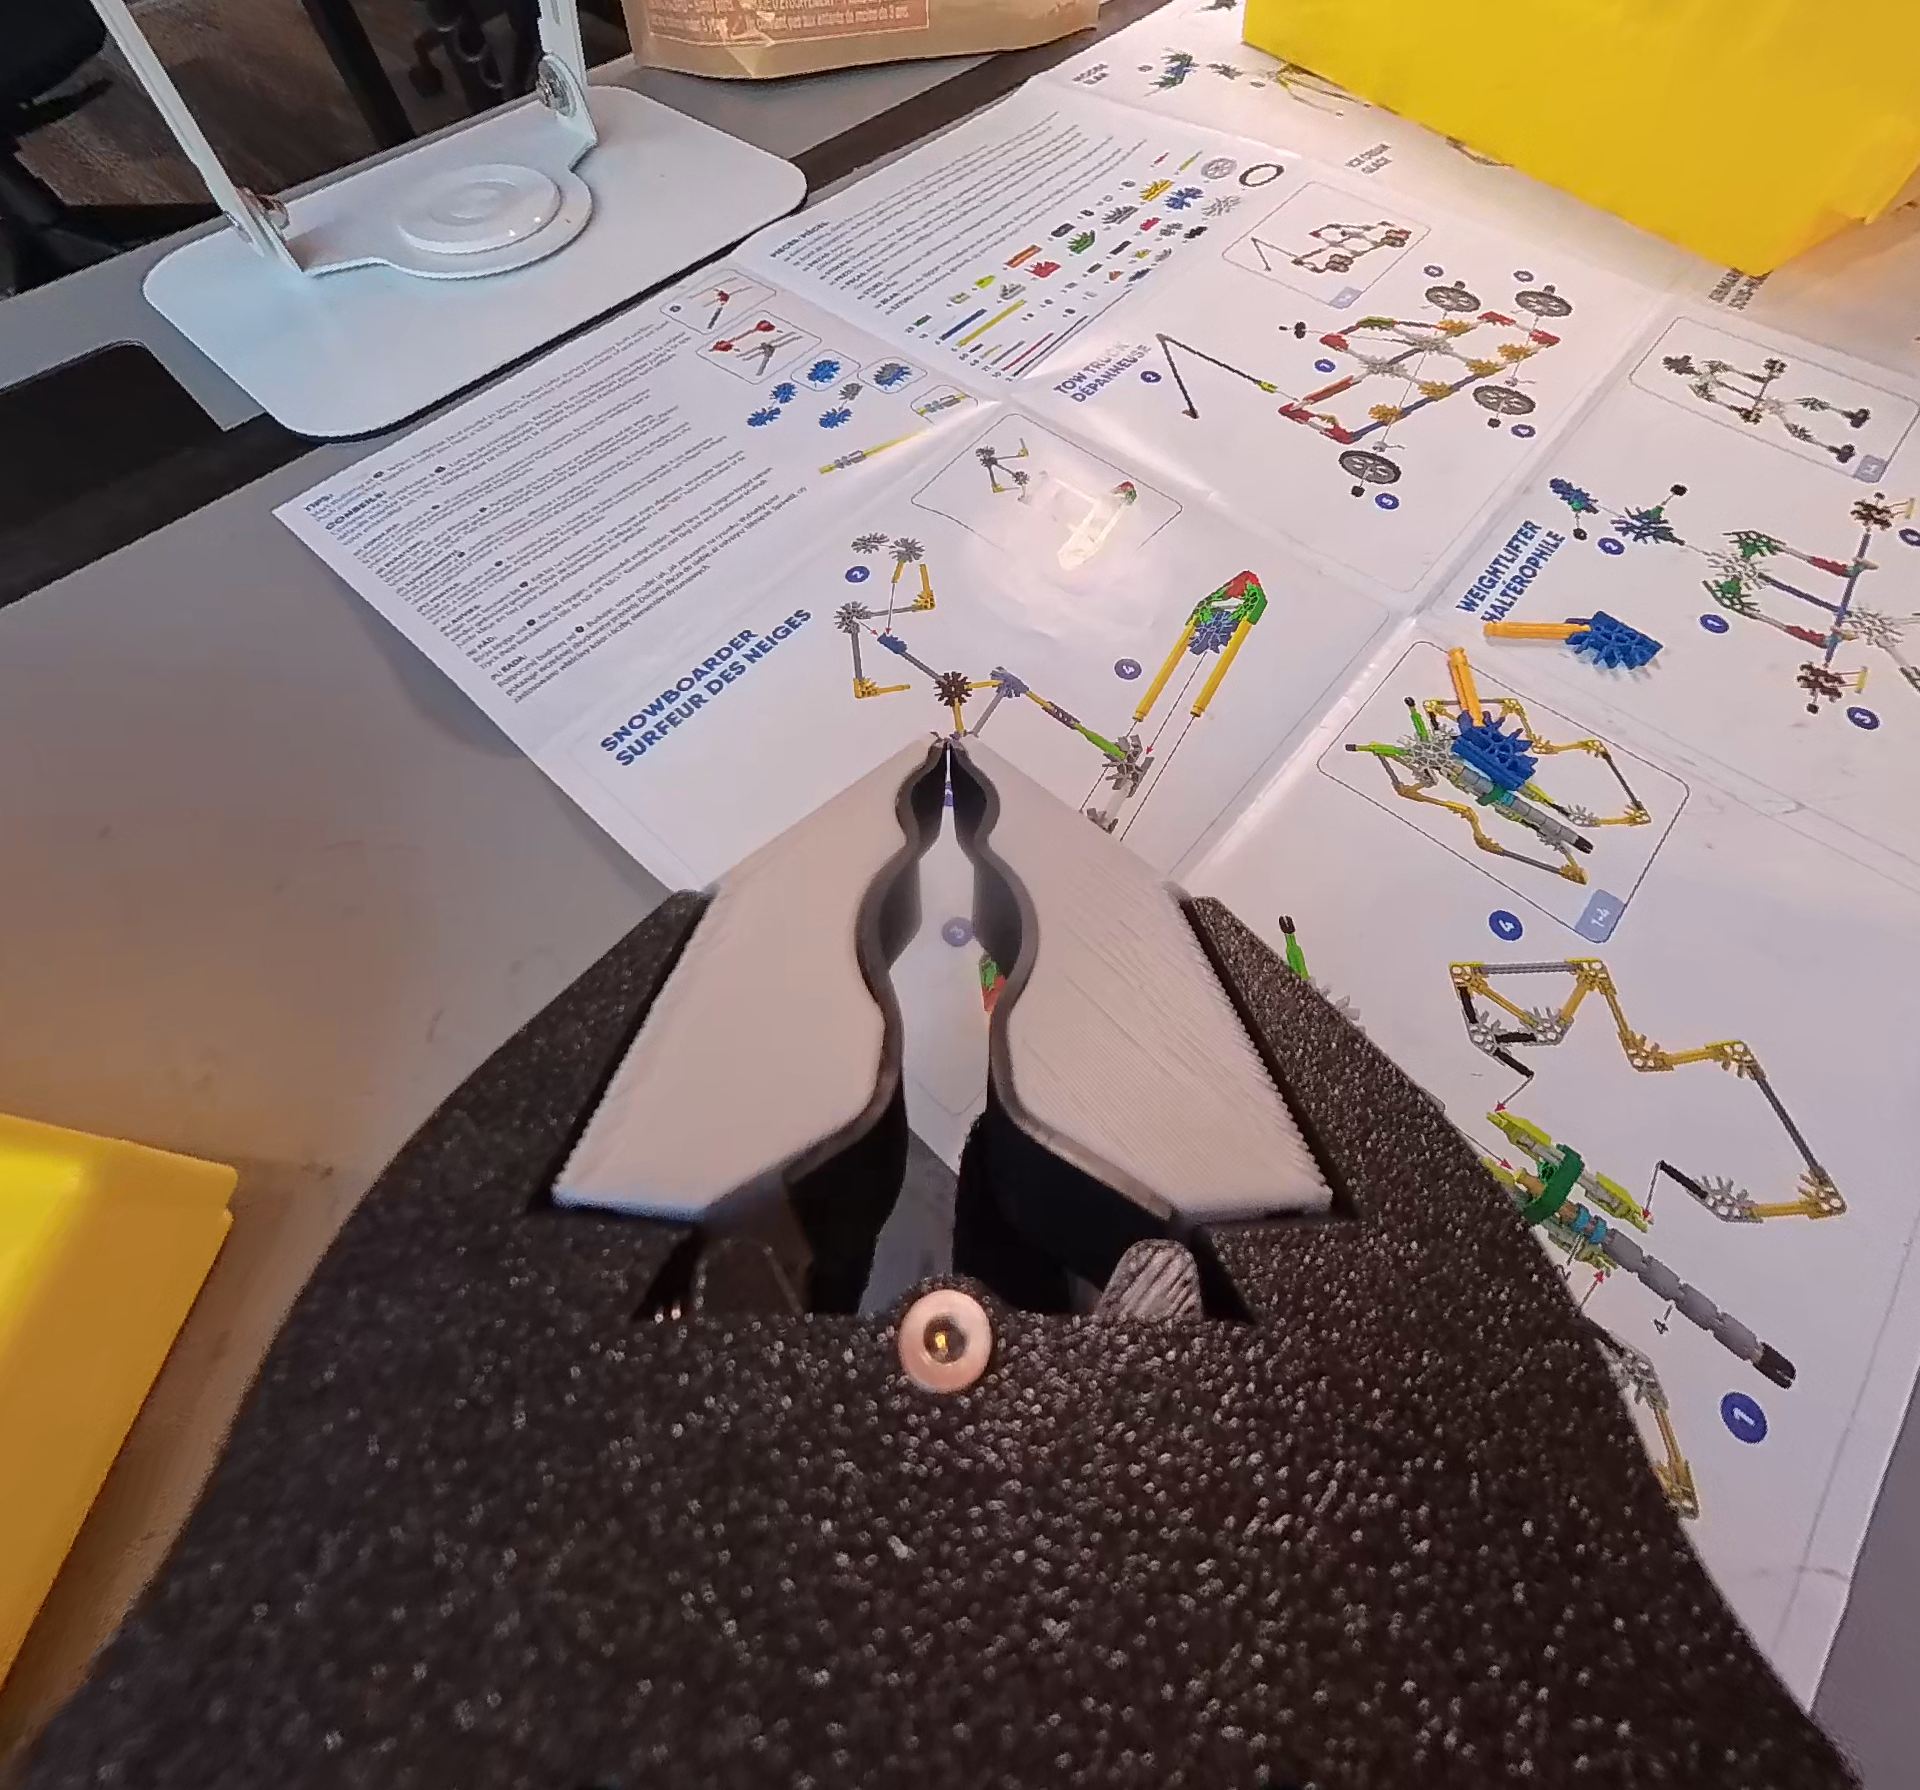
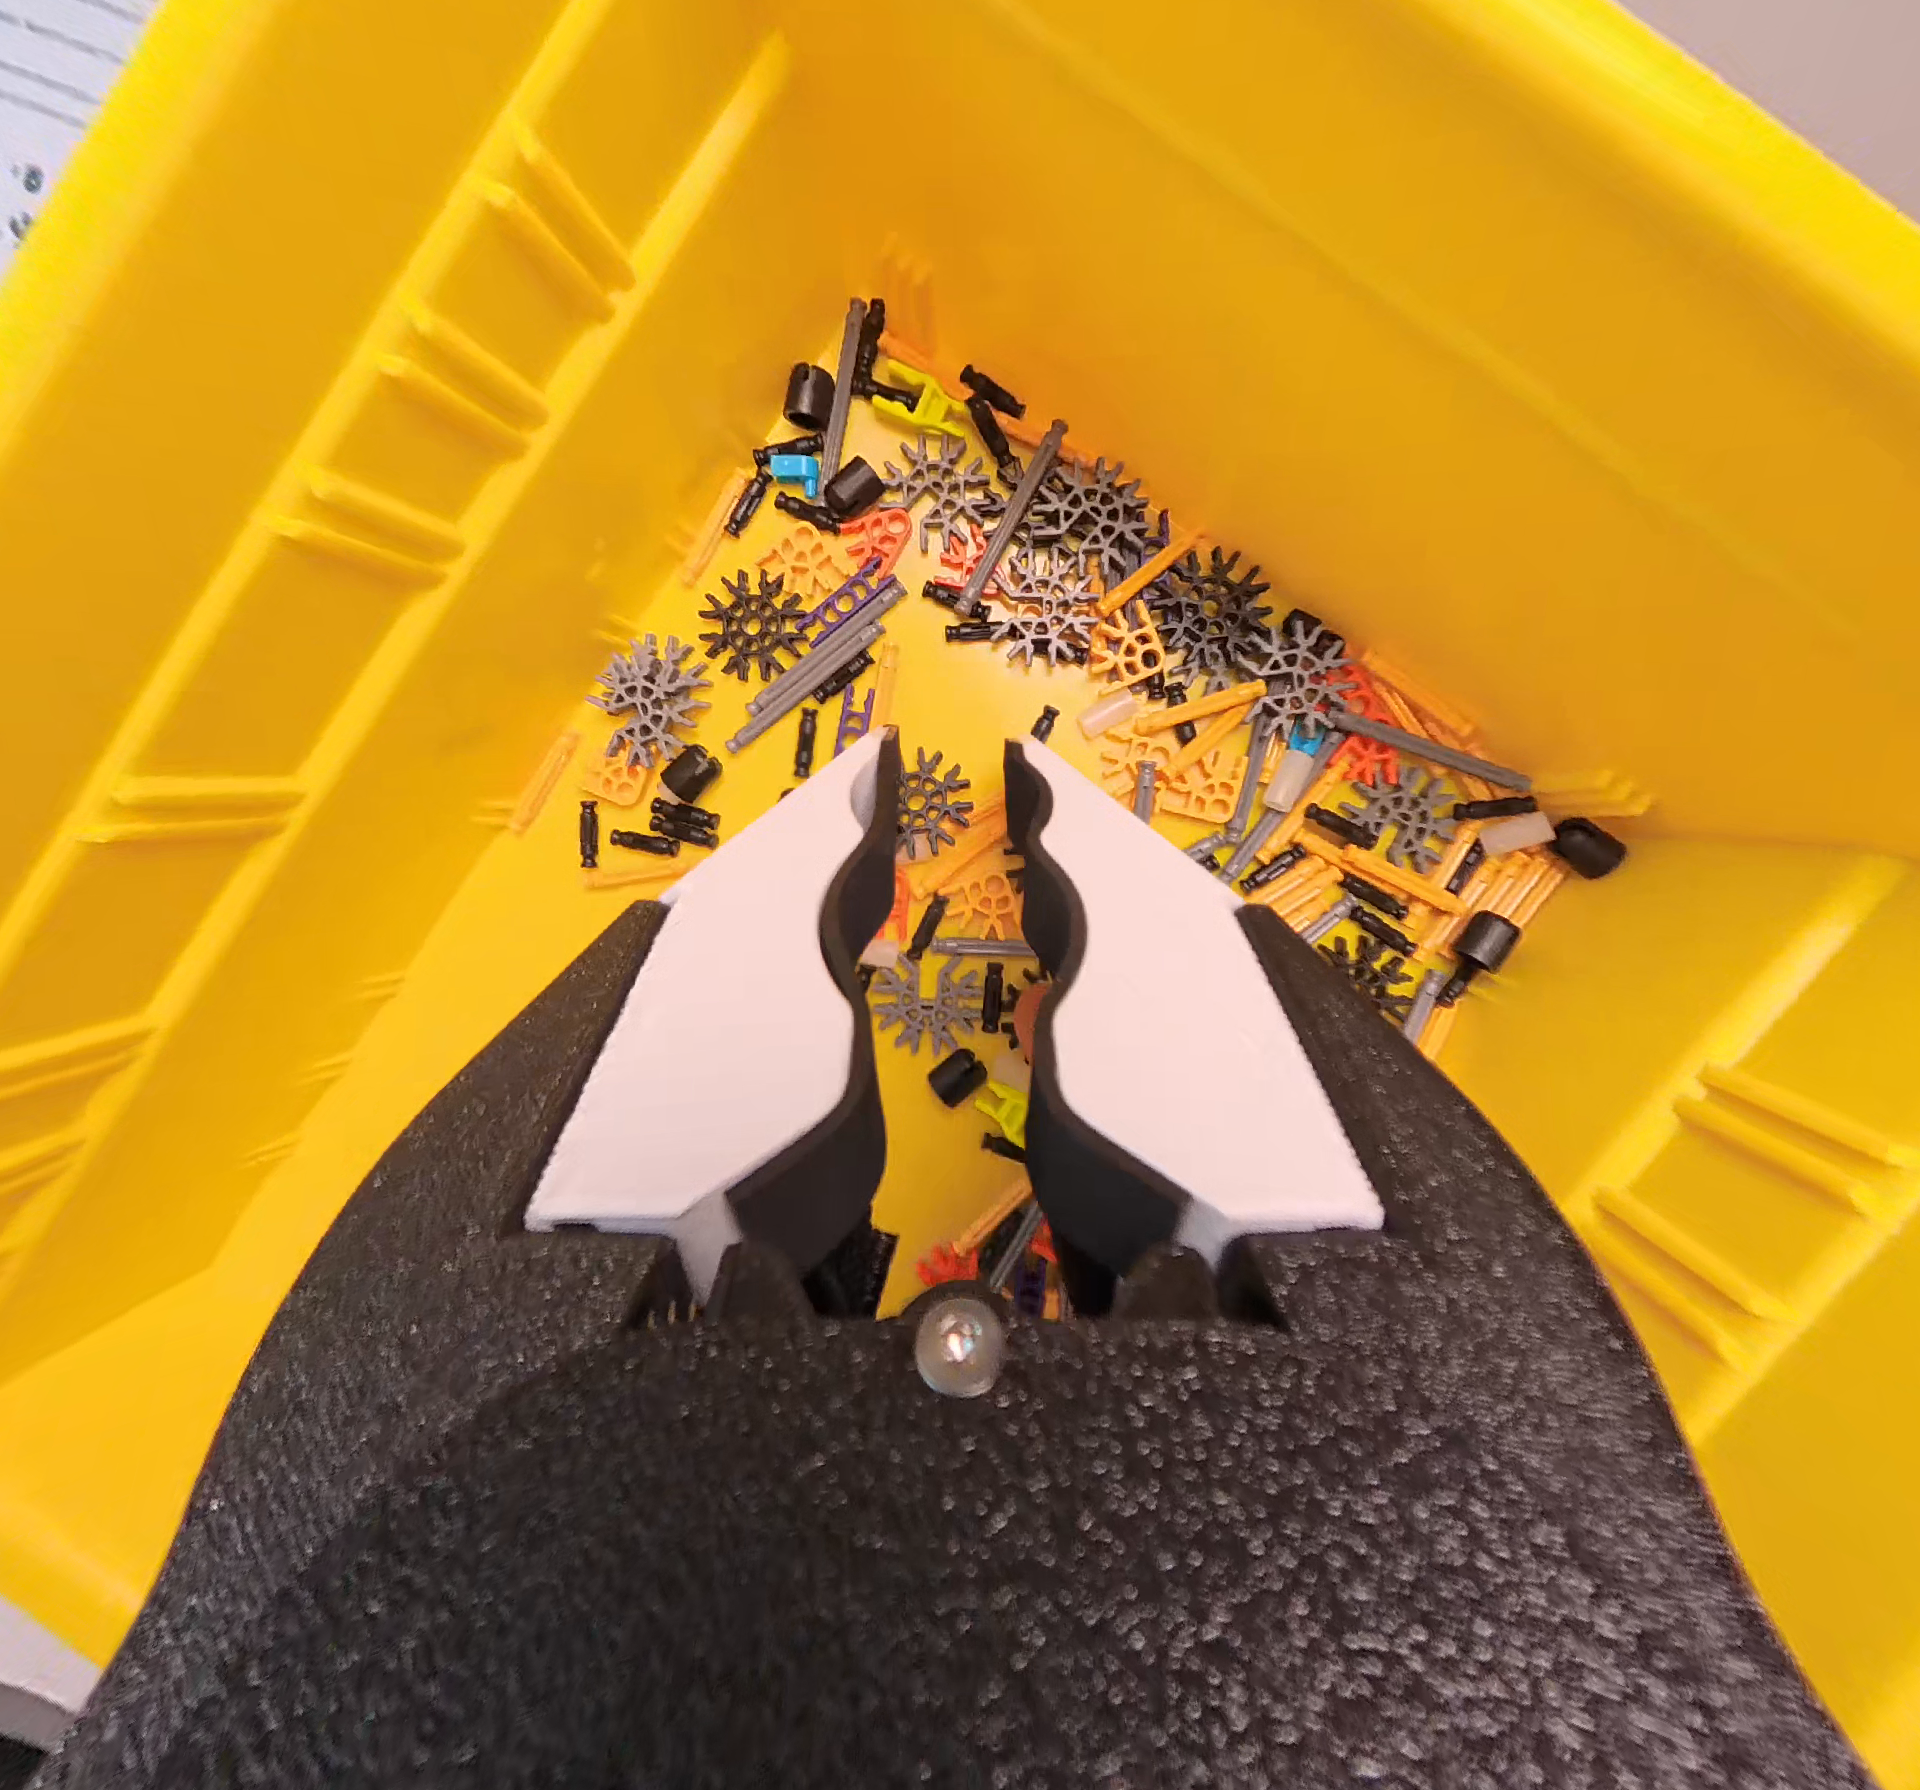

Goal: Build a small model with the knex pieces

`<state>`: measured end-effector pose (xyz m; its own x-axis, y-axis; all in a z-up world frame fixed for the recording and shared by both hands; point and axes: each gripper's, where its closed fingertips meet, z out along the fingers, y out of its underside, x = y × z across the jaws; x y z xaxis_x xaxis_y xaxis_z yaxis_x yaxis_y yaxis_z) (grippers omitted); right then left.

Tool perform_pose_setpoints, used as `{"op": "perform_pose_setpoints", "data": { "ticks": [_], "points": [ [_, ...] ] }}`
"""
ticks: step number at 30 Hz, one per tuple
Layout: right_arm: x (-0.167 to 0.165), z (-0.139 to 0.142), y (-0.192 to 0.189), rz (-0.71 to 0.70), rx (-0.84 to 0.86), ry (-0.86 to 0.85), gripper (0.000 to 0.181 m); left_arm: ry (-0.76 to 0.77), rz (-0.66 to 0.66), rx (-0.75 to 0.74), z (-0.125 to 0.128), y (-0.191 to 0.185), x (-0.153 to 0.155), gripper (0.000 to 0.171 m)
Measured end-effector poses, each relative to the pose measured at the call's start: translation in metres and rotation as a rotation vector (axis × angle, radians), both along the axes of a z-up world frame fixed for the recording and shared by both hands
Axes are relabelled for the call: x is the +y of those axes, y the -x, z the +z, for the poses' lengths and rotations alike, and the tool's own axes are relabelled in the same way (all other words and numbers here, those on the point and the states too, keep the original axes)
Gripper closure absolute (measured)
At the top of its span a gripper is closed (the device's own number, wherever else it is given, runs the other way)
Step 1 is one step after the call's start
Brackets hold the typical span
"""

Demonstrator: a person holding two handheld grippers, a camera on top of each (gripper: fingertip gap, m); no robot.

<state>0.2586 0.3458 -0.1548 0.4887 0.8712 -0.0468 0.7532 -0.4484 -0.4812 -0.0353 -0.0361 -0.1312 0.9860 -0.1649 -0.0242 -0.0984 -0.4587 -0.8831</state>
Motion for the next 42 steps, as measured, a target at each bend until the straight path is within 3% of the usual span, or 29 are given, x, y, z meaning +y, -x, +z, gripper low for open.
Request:
{"op": "perform_pose_setpoints", "data": {
  "ticks": [6, 13, 17, 20, 23, 26, 28, 33, 37, 42],
  "points": [
    [-0.010, -0.009, -0.005, 0.034, -0.048, 0.012, 0.163, 0.013, 0.002, -0.009, -0.004, 0.002, 0.001, 0.171],
    [-0.006, -0.011, -0.010, 0.019, -0.049, -0.029, 0.179, 0.015, 0.001, 0.007, -0.005, 0.001, 0.000, 0.171],
    [-0.011, 0.024, 0.002, 0.041, 0.066, -0.120, 0.179, 0.009, 0.005, 0.001, -0.003, 0.003, 0.000, 0.171],
    [-0.051, 0.081, 0.032, 0.131, 0.232, -0.167, 0.179, 0.009, 0.003, -0.004, -0.004, 0.002, 0.000, 0.171],
    [-0.120, 0.134, 0.070, 0.312, 0.352, -0.202, 0.179, 0.018, -0.011, -0.010, -0.006, -0.001, 0.001, 0.171],
    [-0.198, 0.149, 0.108, 0.524, 0.399, -0.154, 0.179, 0.018, -0.035, 0.003, -0.006, -0.008, 0.002, 0.171],
    [-0.242, 0.134, 0.128, 0.654, 0.360, -0.084, 0.179, 0.013, -0.052, 0.022, -0.004, -0.013, 0.000, 0.171],
    [-0.324, 0.059, 0.155, 0.902, 0.180, 0.188, 0.179, -0.010, -0.099, 0.041, 0.003, -0.024, -0.004, 0.171],
    [-0.350, 0.010, 0.163, 0.980, 0.046, 0.323, 0.179, -0.007, -0.137, 0.051, 0.002, -0.034, -0.005, 0.171],
    [-0.346, -0.016, 0.169, 0.976, -0.045, 0.390, 0.179, 0.005, -0.170, 0.063, -0.002, -0.042, -0.007, 0.171]
  ]
}}
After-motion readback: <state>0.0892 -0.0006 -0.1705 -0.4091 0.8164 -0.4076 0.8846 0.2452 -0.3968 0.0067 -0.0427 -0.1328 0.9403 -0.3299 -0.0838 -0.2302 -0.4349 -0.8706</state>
